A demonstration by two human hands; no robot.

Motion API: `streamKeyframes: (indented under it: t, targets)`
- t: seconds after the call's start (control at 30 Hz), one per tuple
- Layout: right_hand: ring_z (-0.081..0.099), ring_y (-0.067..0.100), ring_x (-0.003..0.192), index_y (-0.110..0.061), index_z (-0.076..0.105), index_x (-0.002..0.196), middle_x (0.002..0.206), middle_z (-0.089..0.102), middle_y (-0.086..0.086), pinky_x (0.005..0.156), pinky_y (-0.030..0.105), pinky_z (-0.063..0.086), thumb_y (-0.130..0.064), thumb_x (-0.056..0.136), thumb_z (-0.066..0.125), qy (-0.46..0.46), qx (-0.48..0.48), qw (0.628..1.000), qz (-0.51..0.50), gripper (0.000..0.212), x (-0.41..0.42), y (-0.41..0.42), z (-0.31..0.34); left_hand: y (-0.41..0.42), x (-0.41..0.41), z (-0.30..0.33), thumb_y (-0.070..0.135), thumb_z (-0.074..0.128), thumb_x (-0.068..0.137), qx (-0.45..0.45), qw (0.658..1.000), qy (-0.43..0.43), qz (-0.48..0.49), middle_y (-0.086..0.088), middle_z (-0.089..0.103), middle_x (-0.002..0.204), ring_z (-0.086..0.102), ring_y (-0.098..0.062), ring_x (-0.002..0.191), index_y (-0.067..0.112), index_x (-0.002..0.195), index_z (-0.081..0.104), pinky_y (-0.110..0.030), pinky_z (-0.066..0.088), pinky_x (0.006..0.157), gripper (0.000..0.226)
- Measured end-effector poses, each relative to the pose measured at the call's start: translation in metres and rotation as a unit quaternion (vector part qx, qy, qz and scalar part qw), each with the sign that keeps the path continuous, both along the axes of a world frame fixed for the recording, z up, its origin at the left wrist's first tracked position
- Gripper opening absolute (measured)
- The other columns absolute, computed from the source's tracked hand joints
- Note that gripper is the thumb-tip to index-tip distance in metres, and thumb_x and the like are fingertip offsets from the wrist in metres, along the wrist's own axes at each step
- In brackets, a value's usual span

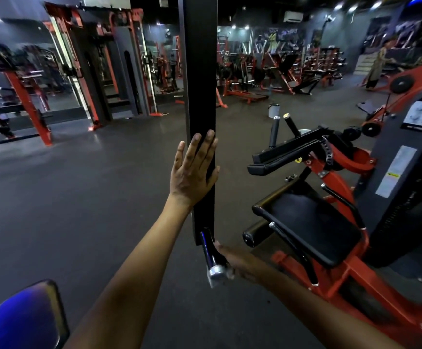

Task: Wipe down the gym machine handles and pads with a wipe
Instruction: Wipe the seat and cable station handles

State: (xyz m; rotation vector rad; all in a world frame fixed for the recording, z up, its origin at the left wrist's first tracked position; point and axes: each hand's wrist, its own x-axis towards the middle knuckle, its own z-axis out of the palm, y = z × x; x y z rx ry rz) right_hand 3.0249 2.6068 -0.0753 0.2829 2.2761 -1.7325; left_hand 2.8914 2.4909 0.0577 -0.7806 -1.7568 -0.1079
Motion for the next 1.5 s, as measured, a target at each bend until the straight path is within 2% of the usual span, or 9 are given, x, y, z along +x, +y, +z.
streamKeyframes:
  t: [0.13, 0.33, 0.47, 0.63, 0.77, 0.87, 1.2, 1.33, 1.5]
  targets:
    - [0.056, -0.002, 0.057, -0.013, 0.066, 0.072, 0.067, 0.061, -0.002, 0.062, 0.019, 0.042, -0.009, 0.09, 0.054, 0.217, 0.171, 0.959, -0.067, 0.022, -0.002, 0.009, 0.037, -0.001, -0.002, 0.0, 0.04, 0.042, 0.096, 0.001, 1.0, -0.003, 0.001, 0.004, -0.016, 0.161, -0.013, -0.017, 0.148, 0.018, 0.155, -0.002, -0.041, 0.0, 0.121, 0.076]
    - [0.032, 0.009, 0.137, -0.009, 0.046, 0.139, 0.148, 0.036, 0.003, 0.117, 0.03, 0.021, -0.024, 0.093, 0.035, 0.274, 0.234, 0.923, 0.132, 0.049, 0.019, -0.002, 0.023, -0.001, -0.002, -0.001, 0.04, 0.04, 0.096, 0.005, 1.0, 0.003, 0.0, 0.004, -0.015, 0.161, -0.012, -0.017, 0.148, 0.018, 0.155, -0.002, -0.041, 0.001, 0.121, 0.075]
    - [0.042, 0.005, 0.126, 0.002, 0.056, 0.126, 0.136, 0.052, 0.012, 0.108, 0.016, 0.029, -0.001, 0.089, 0.041, 0.355, 0.262, 0.881, 0.171, 0.041, 0.039, 0.008, 0.029, 0.0, -0.002, -0.001, 0.037, 0.043, 0.095, 0.012, 1.0, 0.004, -0.011, 0.005, -0.014, 0.161, -0.011, -0.017, 0.149, 0.019, 0.155, -0.001, -0.041, 0.004, 0.121, 0.076]
    - [0.059, 0.028, 0.106, -0.002, 0.069, 0.099, 0.105, 0.066, 0.016, 0.1, 0.035, 0.037, -0.013, 0.089, 0.05, 0.443, 0.447, 0.705, 0.327, 0.025, -0.019, -0.009, 0.048, 0.0, -0.001, -0.002, 0.037, 0.045, 0.094, 0.015, 1.0, -0.004, -0.005, 0.005, -0.014, 0.161, -0.011, -0.016, 0.149, 0.02, 0.155, -0.001, -0.041, 0.003, 0.121, 0.078]
    - [0.06, 0.029, 0.101, -0.006, 0.068, 0.098, 0.102, 0.066, 0.012, 0.096, 0.037, 0.042, -0.01, 0.085, 0.052, 0.224, 0.626, 0.629, 0.402, 0.021, -0.033, -0.043, 0.059, 0.0, -0.001, -0.002, 0.04, 0.044, 0.094, 0.003, 1.0, 0.001, 0.018, 0.004, -0.017, 0.161, -0.014, -0.017, 0.148, 0.019, 0.155, -0.002, -0.042, 0.003, 0.12, 0.079]
    - [0.061, 0.024, 0.086, -0.005, 0.069, 0.101, 0.099, 0.067, 0.009, 0.054, 0.025, 0.045, -0.009, 0.079, 0.062, 0.136, 0.676, 0.53, 0.494, 0.024, -0.018, -0.065, 0.08, 0.001, -0.002, -0.004, 0.04, 0.043, 0.094, 0.003, 1.0, 0.002, 0.023, 0.004, -0.016, 0.161, -0.013, -0.017, 0.148, 0.018, 0.155, -0.002, -0.042, 0.003, 0.12, 0.079]
    - [0.066, 0.025, 0.086, -0.009, 0.073, 0.085, 0.09, 0.071, 0.009, 0.079, 0.027, 0.051, -0.023, 0.081, 0.054, 0.197, 0.65, 0.548, 0.489, 0.024, -0.014, -0.058, 0.067, 0.0, 0.002, -0.001, 0.044, 0.039, 0.096, 0.0, 0.999, 0.01, 0.04, 0.003, -0.021, 0.16, -0.017, -0.018, 0.148, 0.017, 0.154, -0.006, -0.042, 0.002, 0.12, 0.078]
    - [0.057, 0.03, 0.073, -0.006, 0.062, 0.069, 0.071, 0.062, 0.012, 0.083, 0.038, 0.046, -0.01, 0.079, 0.056, 0.443, 0.471, 0.608, 0.46, 0.013, 0.002, -0.012, 0.038, 0.001, 0.003, 0.0, 0.043, 0.043, 0.096, -0.002, 1.0, 0.0, 0.023, 0.004, -0.021, 0.16, -0.017, -0.017, 0.147, 0.017, 0.154, -0.006, -0.041, 0.0, 0.12, 0.081]
    - [0.056, 0.025, 0.111, 0.0, 0.063, 0.101, 0.111, 0.062, 0.014, 0.104, 0.032, 0.039, -0.001, 0.095, 0.043, 0.457, 0.277, 0.765, 0.359, 0.02, 0.025, 0.04, 0.025, 0.007, 0.004, 0.0, 0.044, 0.04, 0.096, -0.007, 1.0, -0.008, 0.025, 0.003, -0.025, 0.159, -0.02, -0.017, 0.147, 0.017, 0.153, -0.011, -0.042, 0.002, 0.12, 0.081]
